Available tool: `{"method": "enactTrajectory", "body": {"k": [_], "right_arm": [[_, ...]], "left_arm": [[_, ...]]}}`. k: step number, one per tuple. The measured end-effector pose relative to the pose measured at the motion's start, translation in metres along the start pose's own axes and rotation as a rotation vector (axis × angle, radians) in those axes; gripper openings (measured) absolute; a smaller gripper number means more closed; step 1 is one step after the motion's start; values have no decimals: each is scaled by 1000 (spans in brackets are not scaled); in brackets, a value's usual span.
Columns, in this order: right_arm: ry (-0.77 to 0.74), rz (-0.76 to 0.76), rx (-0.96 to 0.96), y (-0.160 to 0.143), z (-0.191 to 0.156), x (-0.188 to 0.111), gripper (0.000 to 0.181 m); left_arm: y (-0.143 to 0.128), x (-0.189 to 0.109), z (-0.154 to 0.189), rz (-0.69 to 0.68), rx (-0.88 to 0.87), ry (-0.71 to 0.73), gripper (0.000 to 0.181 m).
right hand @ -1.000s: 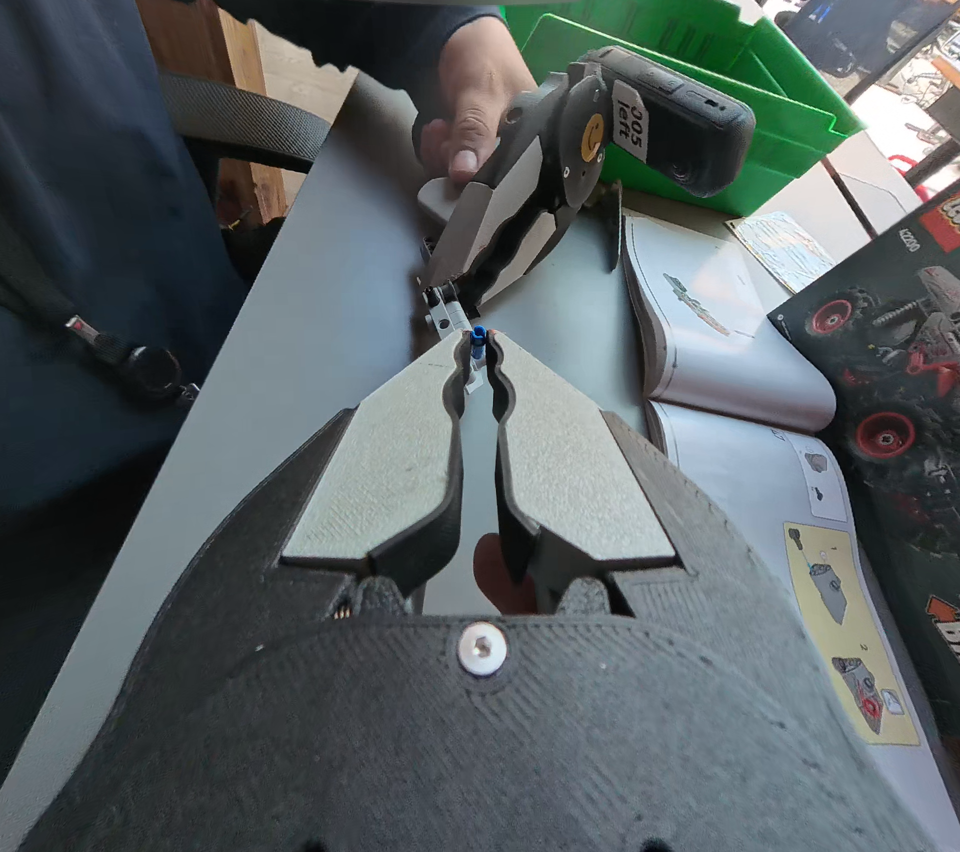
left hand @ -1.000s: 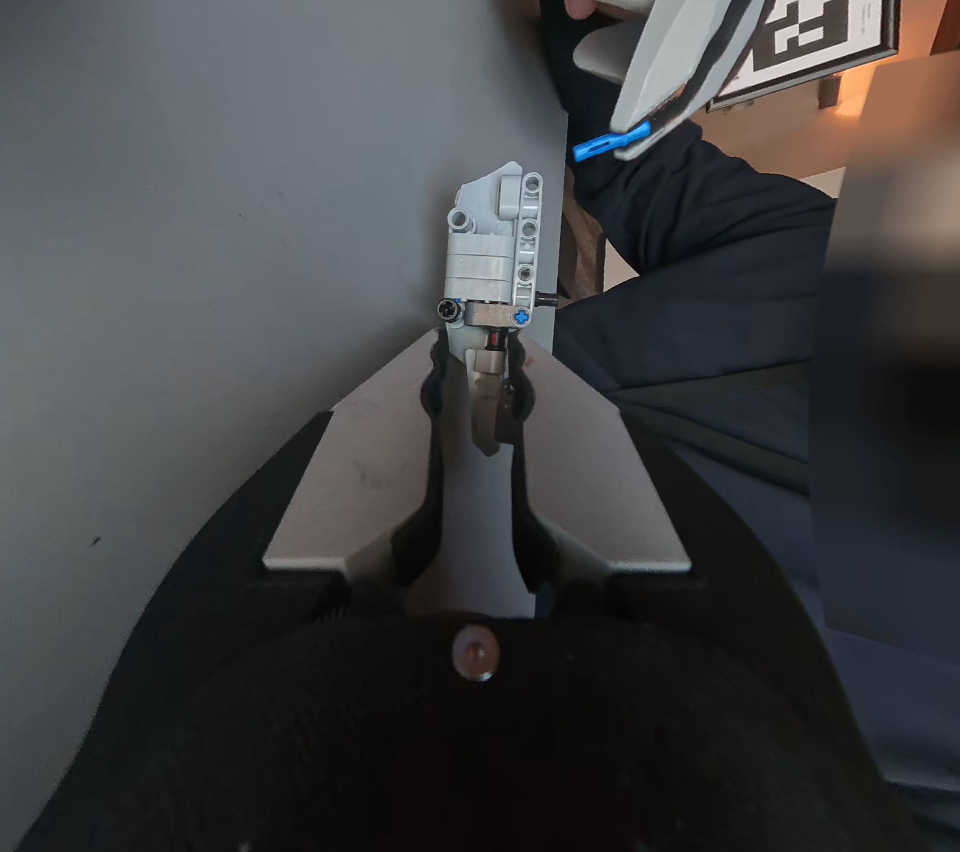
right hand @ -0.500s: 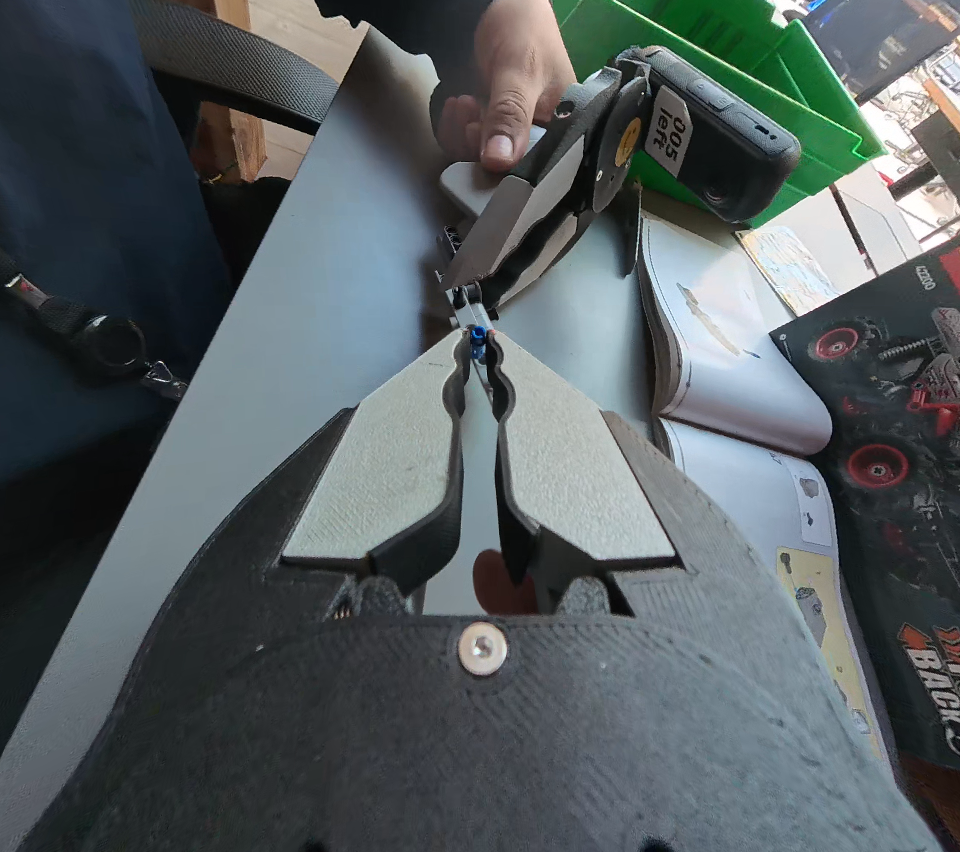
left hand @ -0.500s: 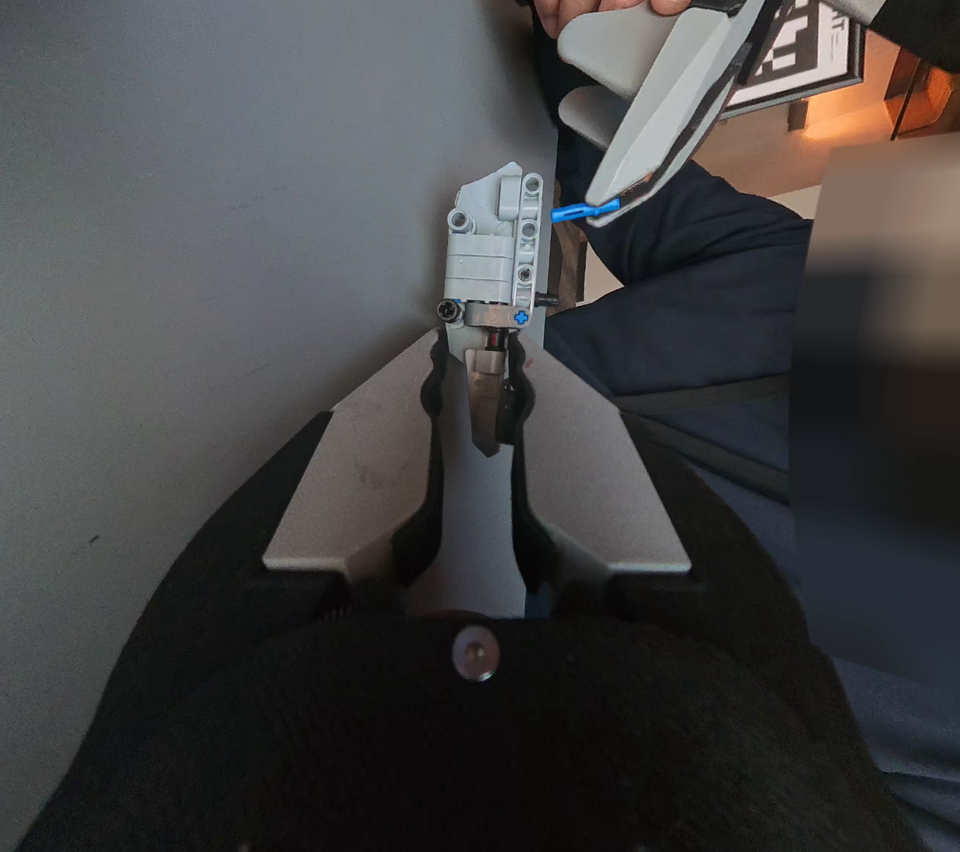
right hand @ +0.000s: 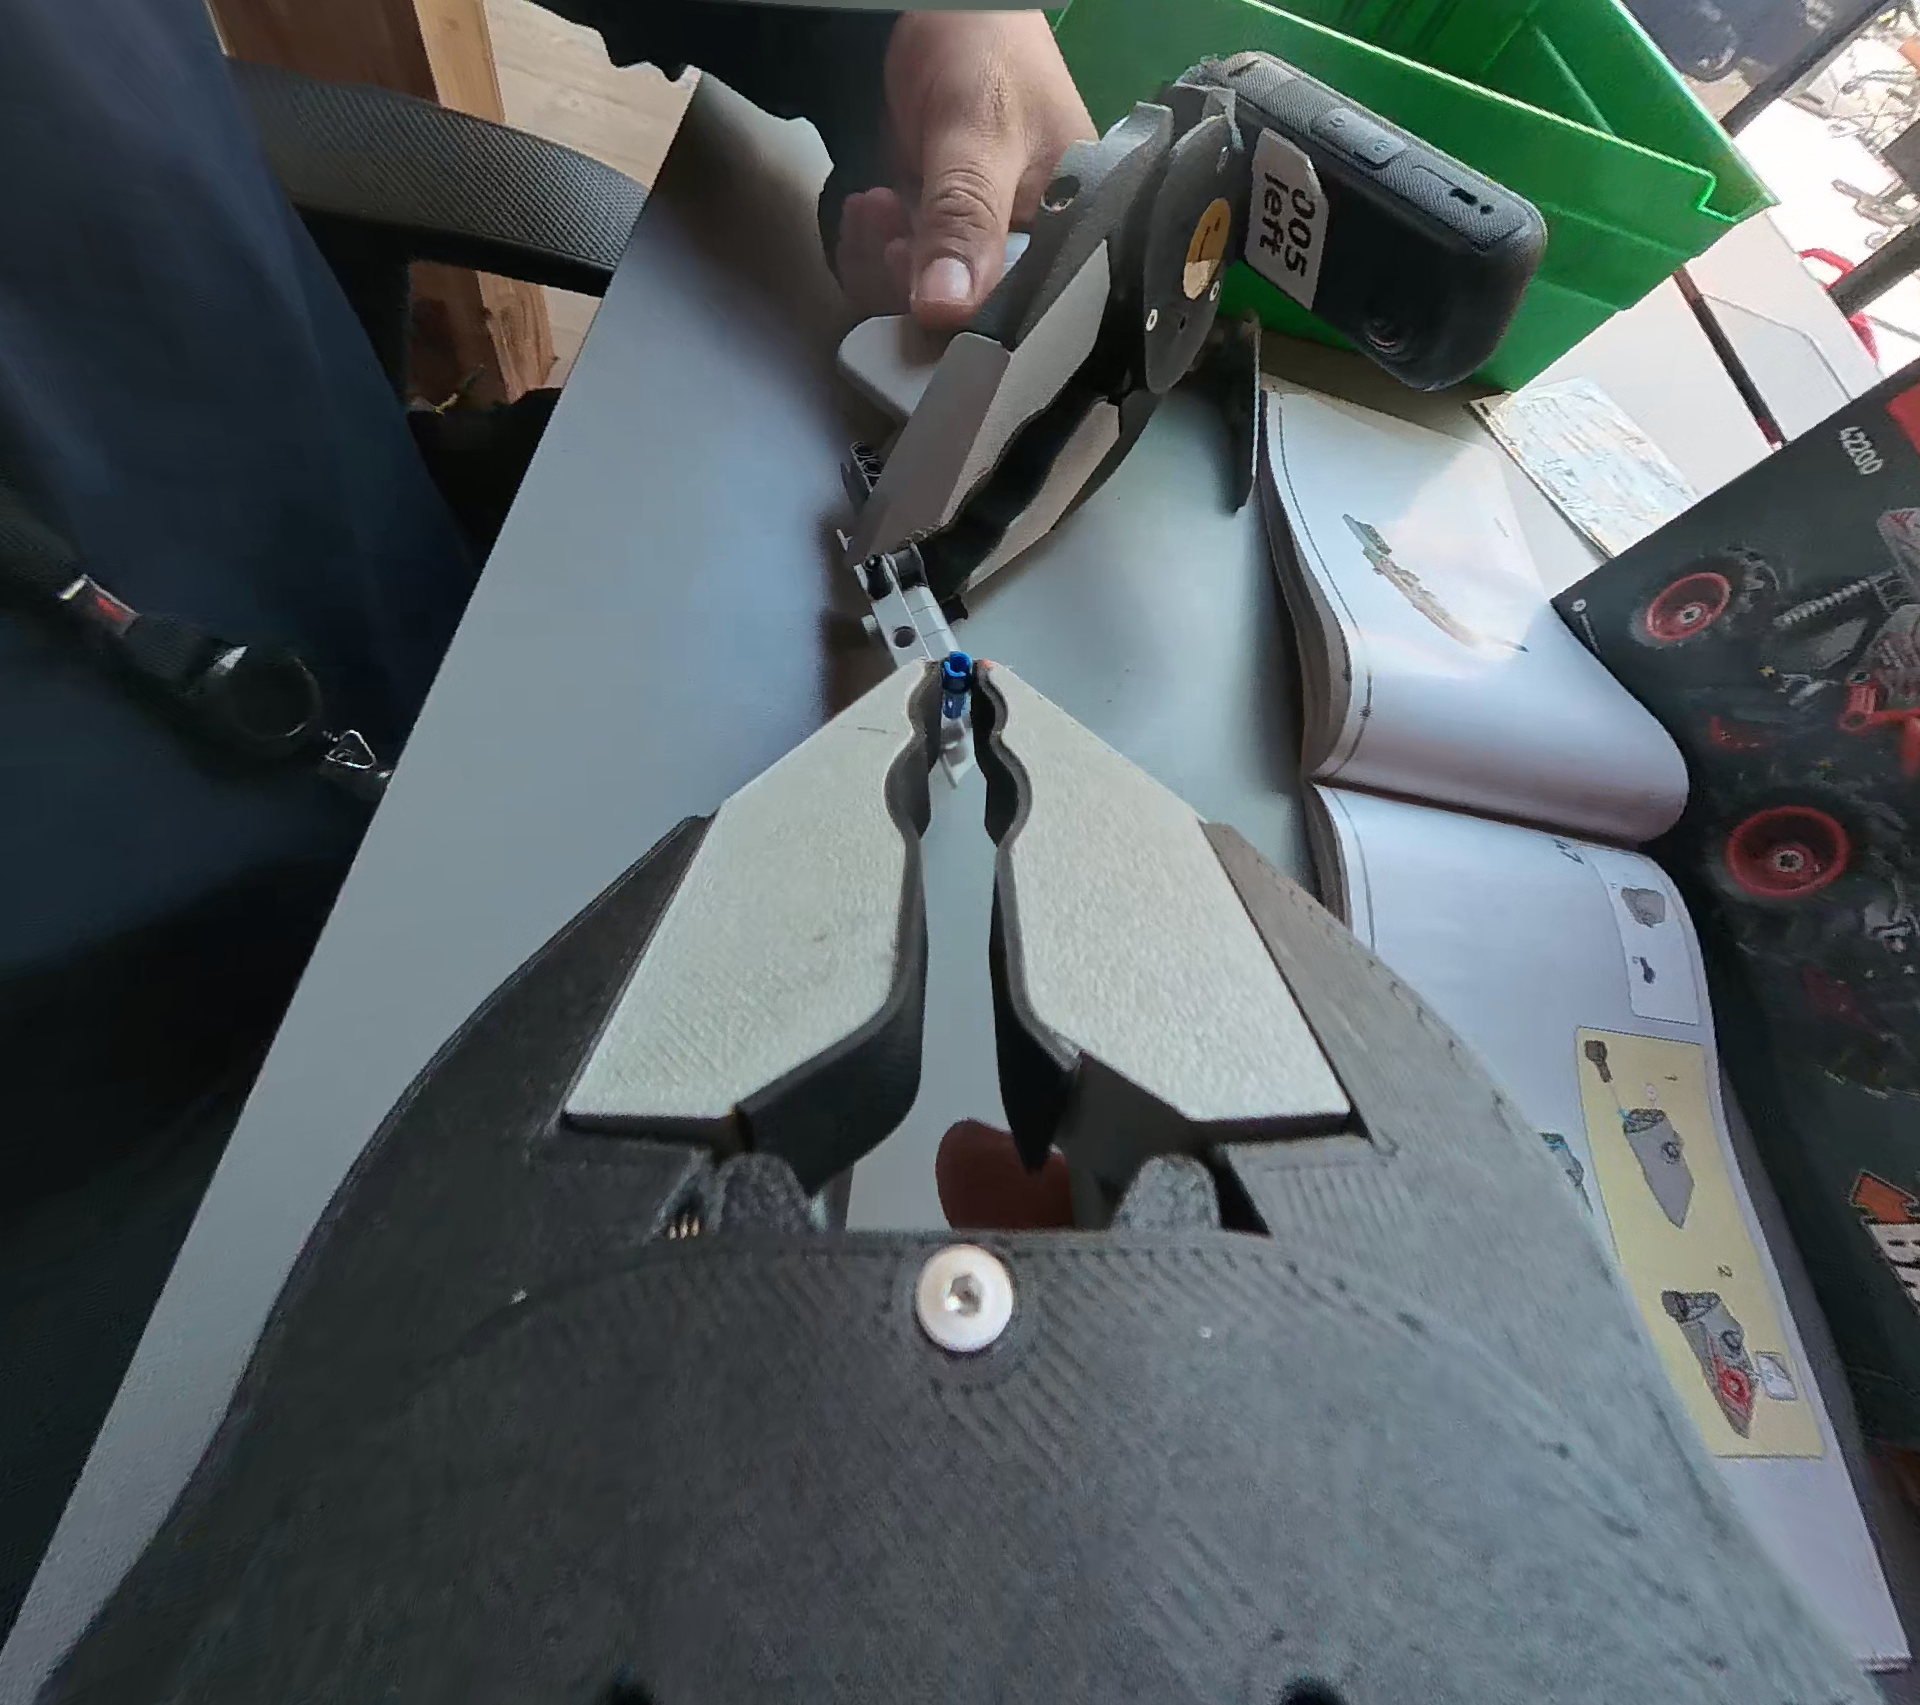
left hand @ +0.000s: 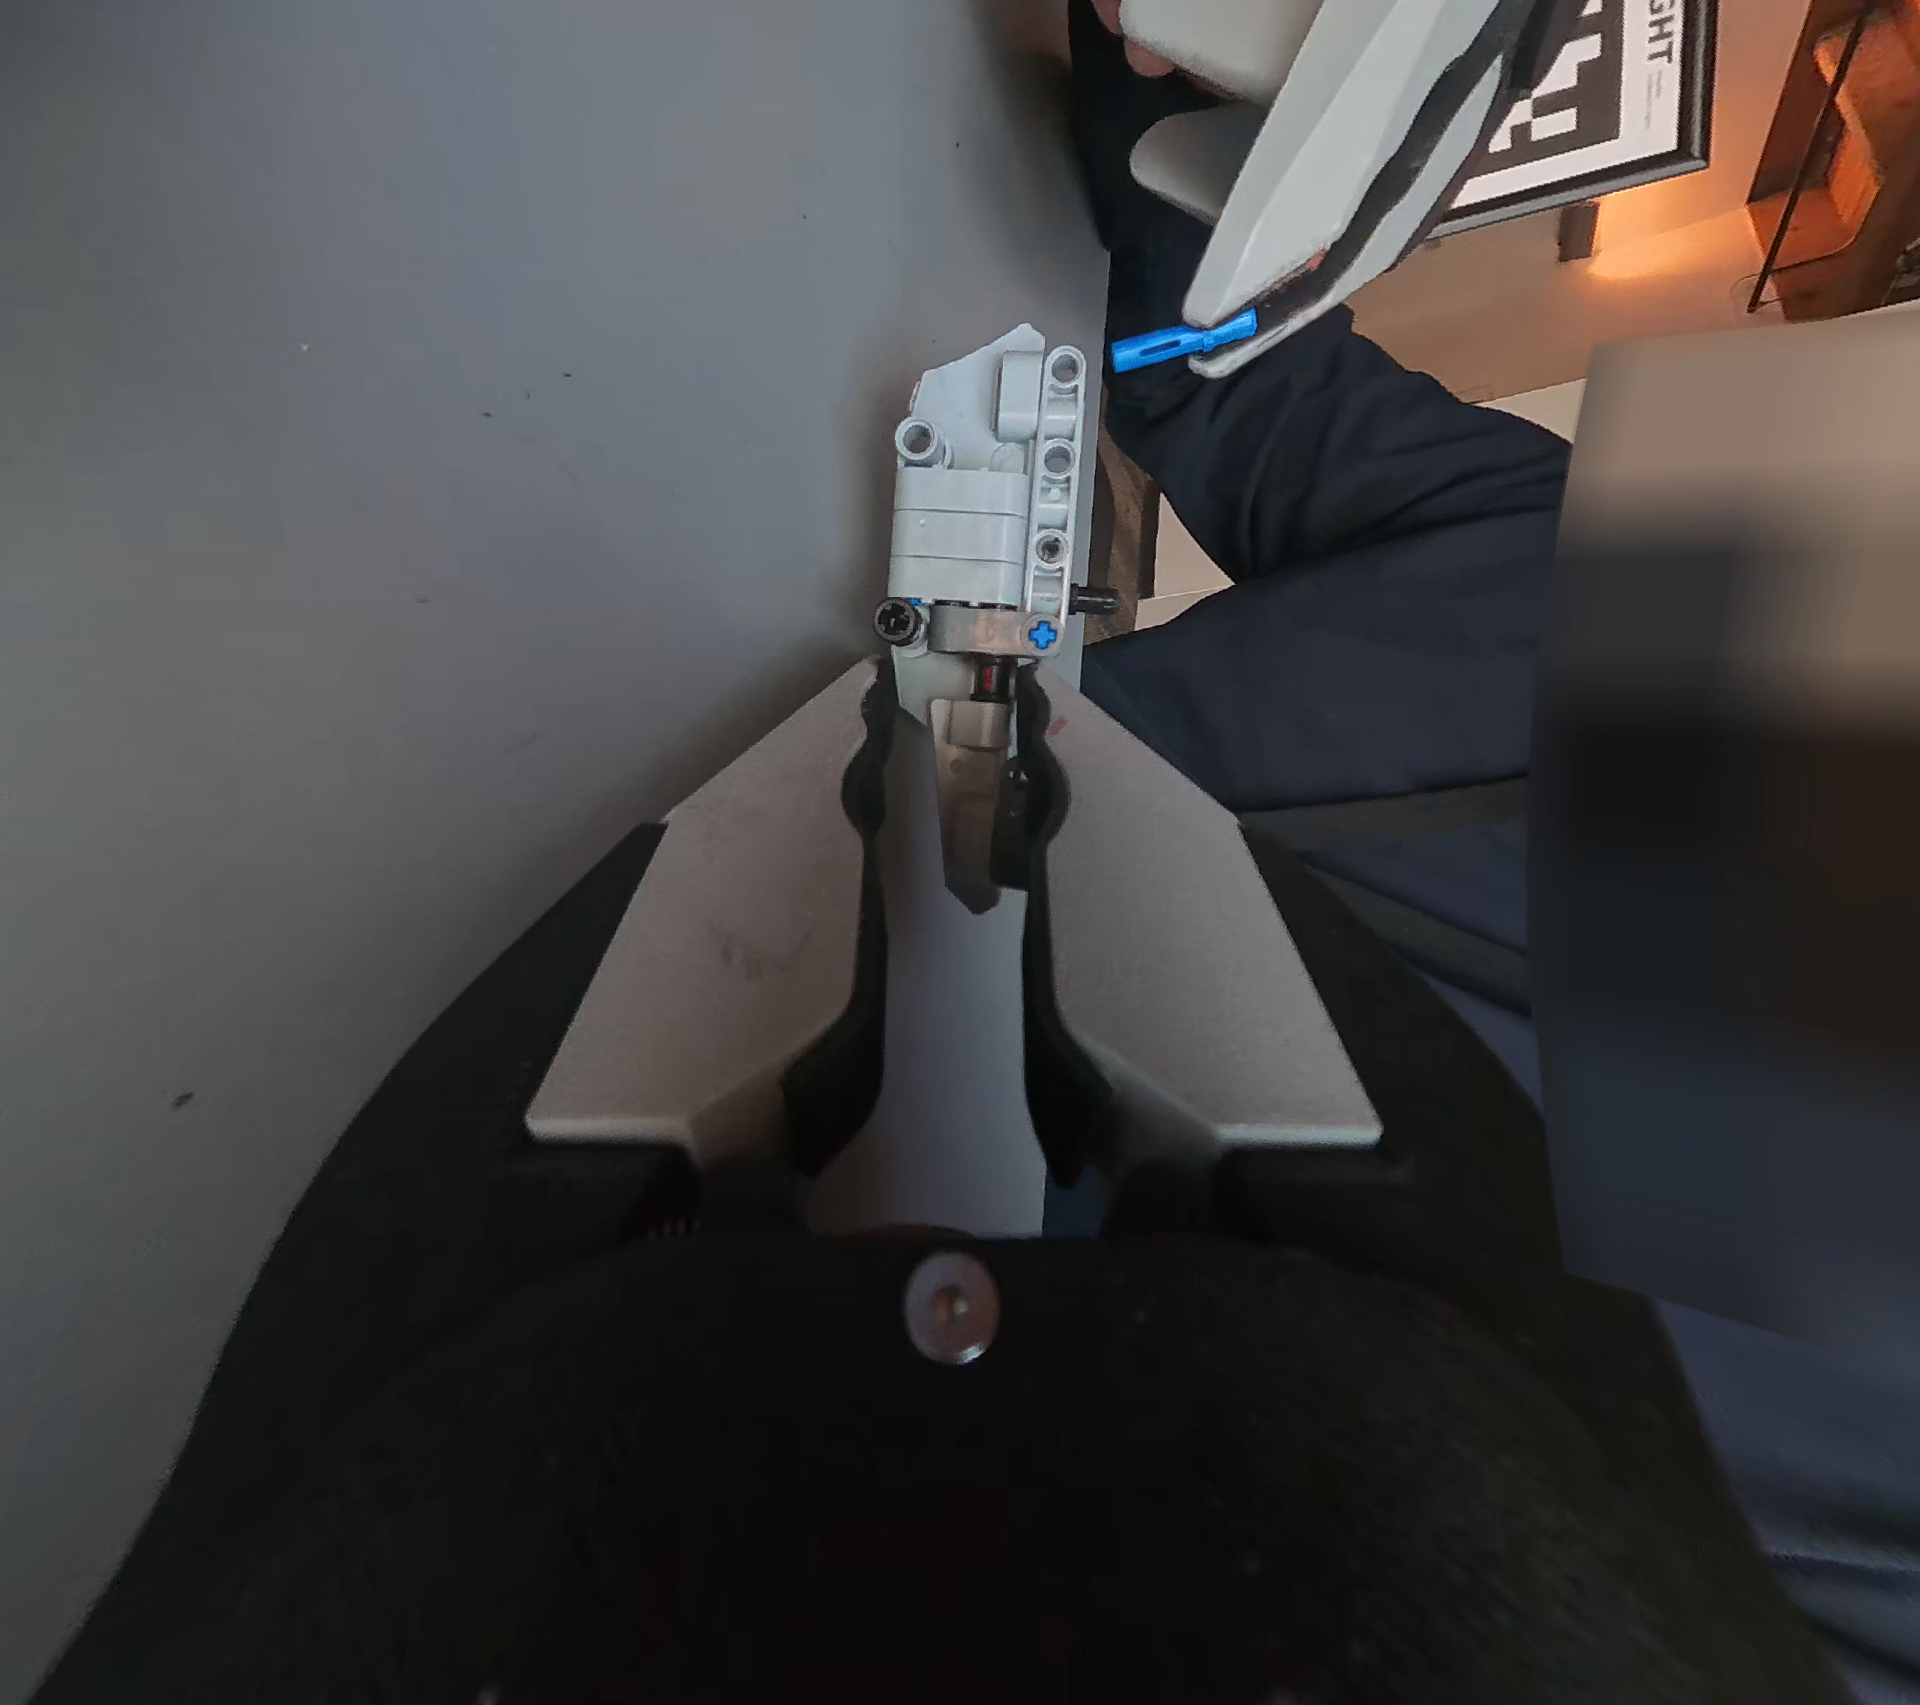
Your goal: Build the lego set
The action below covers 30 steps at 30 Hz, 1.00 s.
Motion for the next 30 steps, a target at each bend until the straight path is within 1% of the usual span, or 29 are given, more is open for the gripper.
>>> {"method": "enactTrajectory", "body": {"k": [7, 10, 16, 19, 30], "right_arm": [[-22, -19, -94, 4, -8, 4, 2], [-44, -70, -131, -3, -8, 10, 2], [-64, -68, -130, -2, -5, 9, 2], [-68, -39, -143, 3, -5, 7, 2], [-56, -80, -162, -5, -8, 10, 2]], "left_arm": [[0, 0, 0, 4, -22, -9, 19], [1, 0, 0, 2, -25, -10, 20], [0, 0, 0, -8, -26, -15, 19], [0, 1, 1, -14, -26, -20, 19], [1, 1, 0, -10, -27, -21, 20]]}}
Point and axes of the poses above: each gripper's, where its closed fingertips meet, x out along the fingers, y out of its top, z = x × y across the jaws, the point moved 1 cm from there along -x, back along the fingers
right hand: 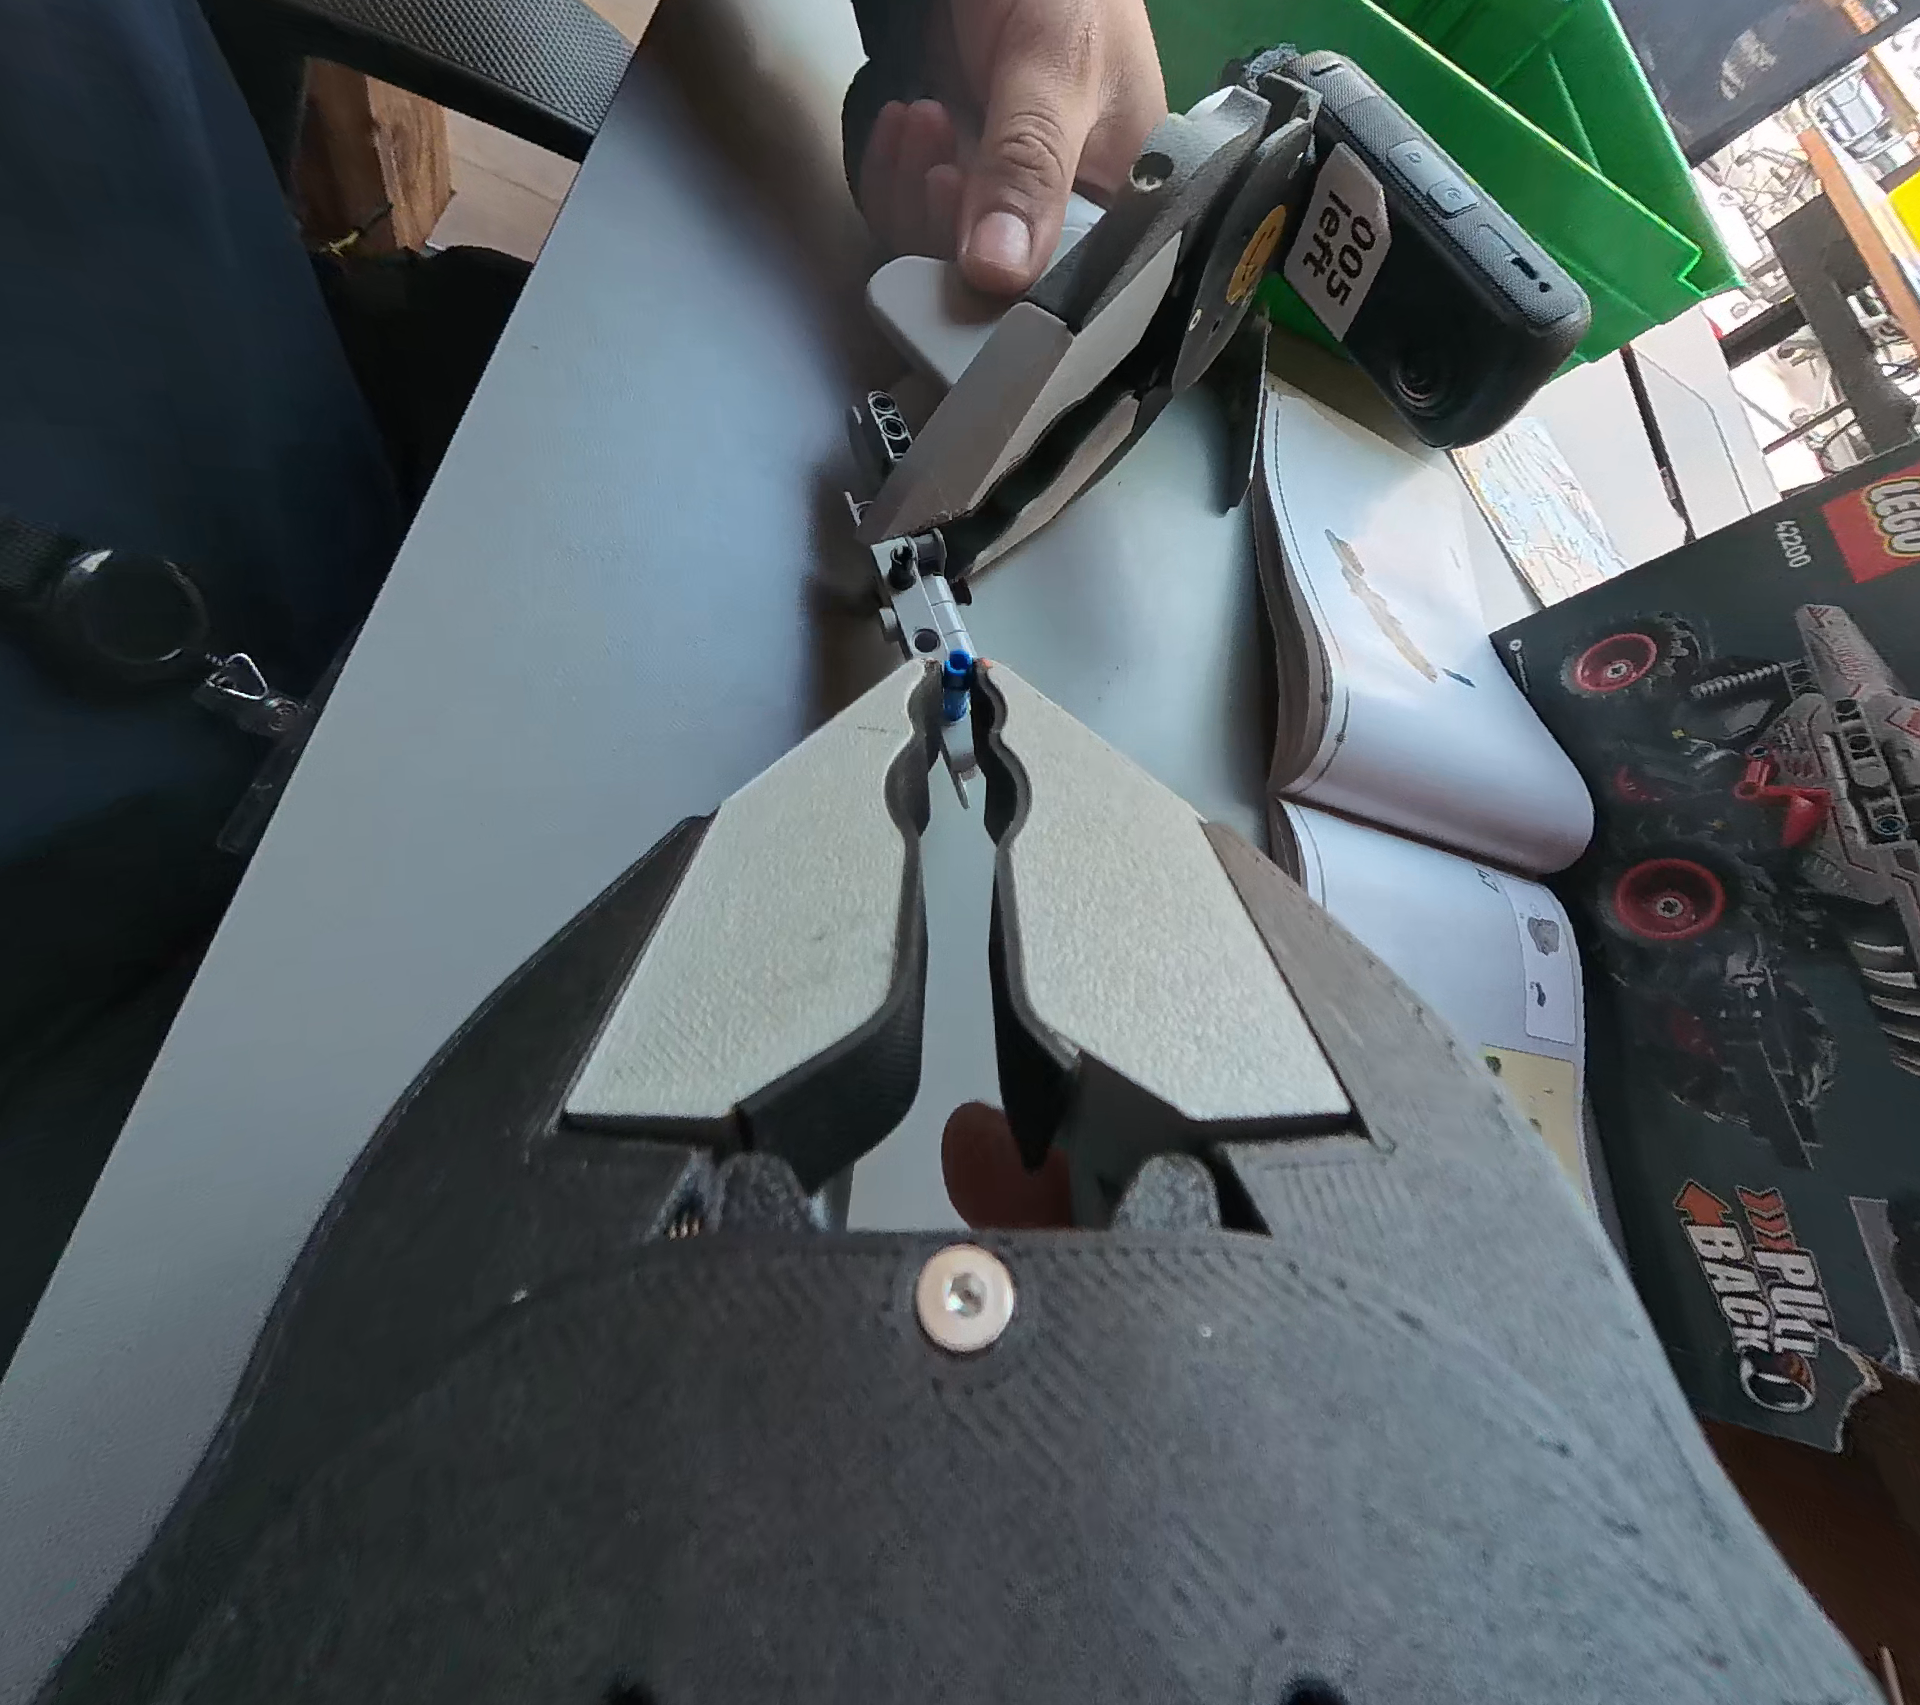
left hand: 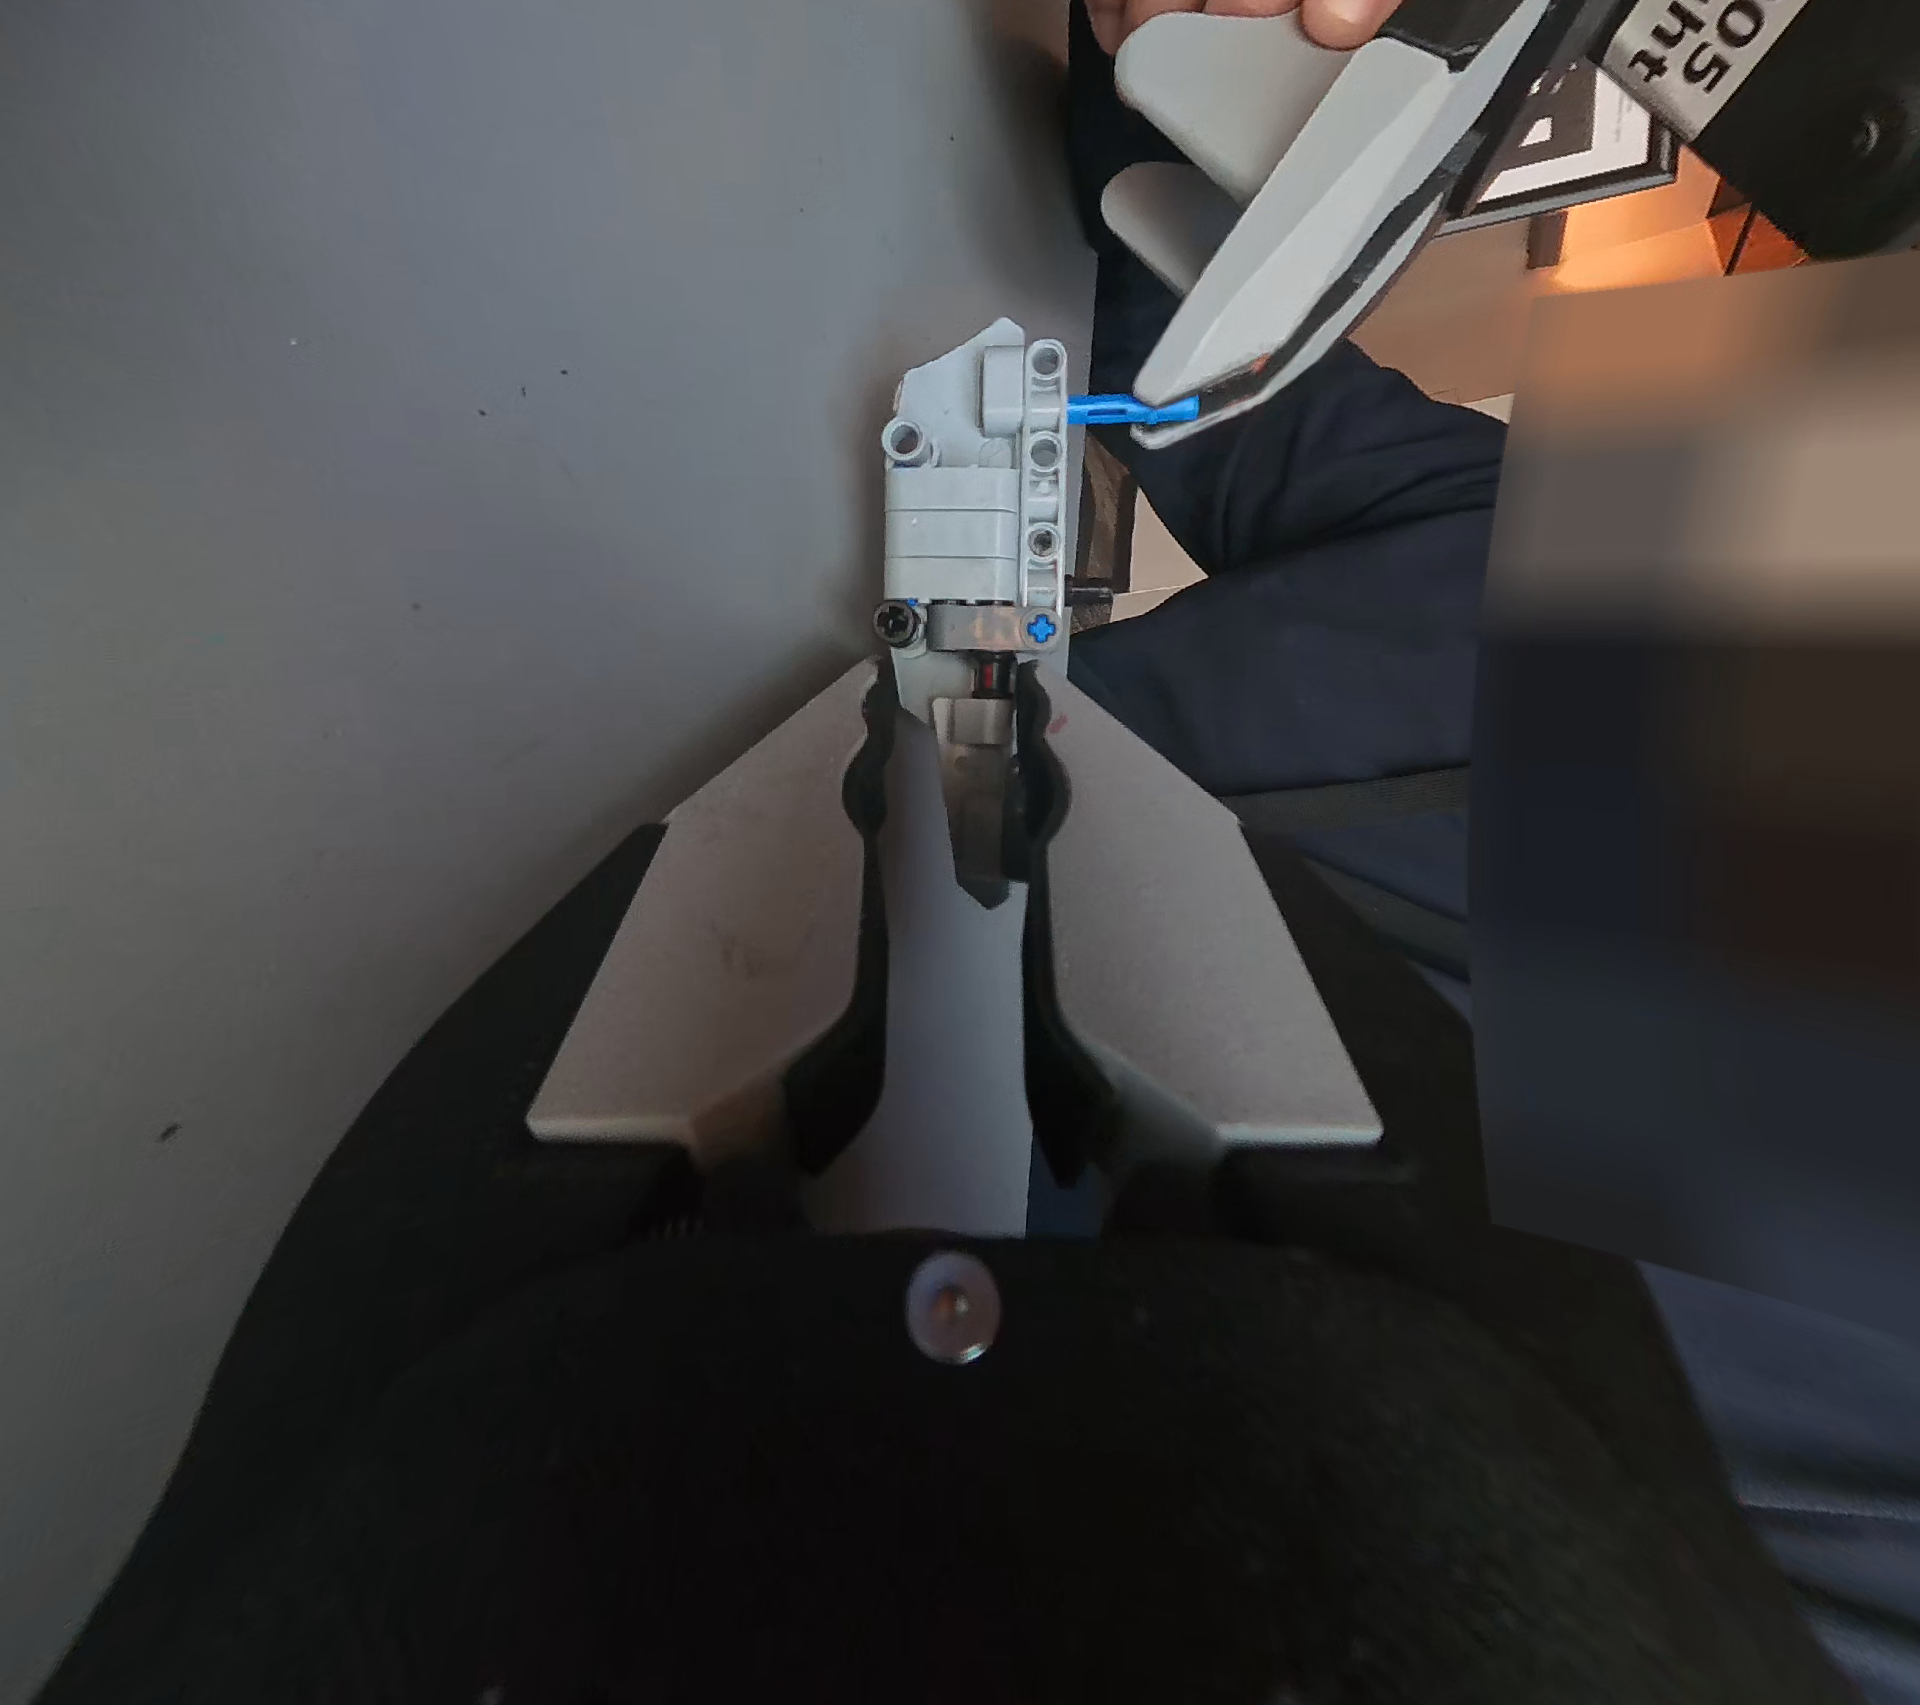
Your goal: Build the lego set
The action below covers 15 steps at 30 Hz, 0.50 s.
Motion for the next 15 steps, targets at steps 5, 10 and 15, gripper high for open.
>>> {"method": "enactTrajectory", "body": {"k": [5, 10, 15], "right_arm": [[13, -1, -14, -2, -2, -1, 2], [1, -13, 6, -8, 2, 0, 2], [26, -6, 29, -8, 0, 4, 2]], "left_arm": [[0, 0, 0, -7, -3, -1, 19], [1, -1, 0, 2, -9, -3, 19], [1, 0, -1, -9, 27, 36, 20]]}}
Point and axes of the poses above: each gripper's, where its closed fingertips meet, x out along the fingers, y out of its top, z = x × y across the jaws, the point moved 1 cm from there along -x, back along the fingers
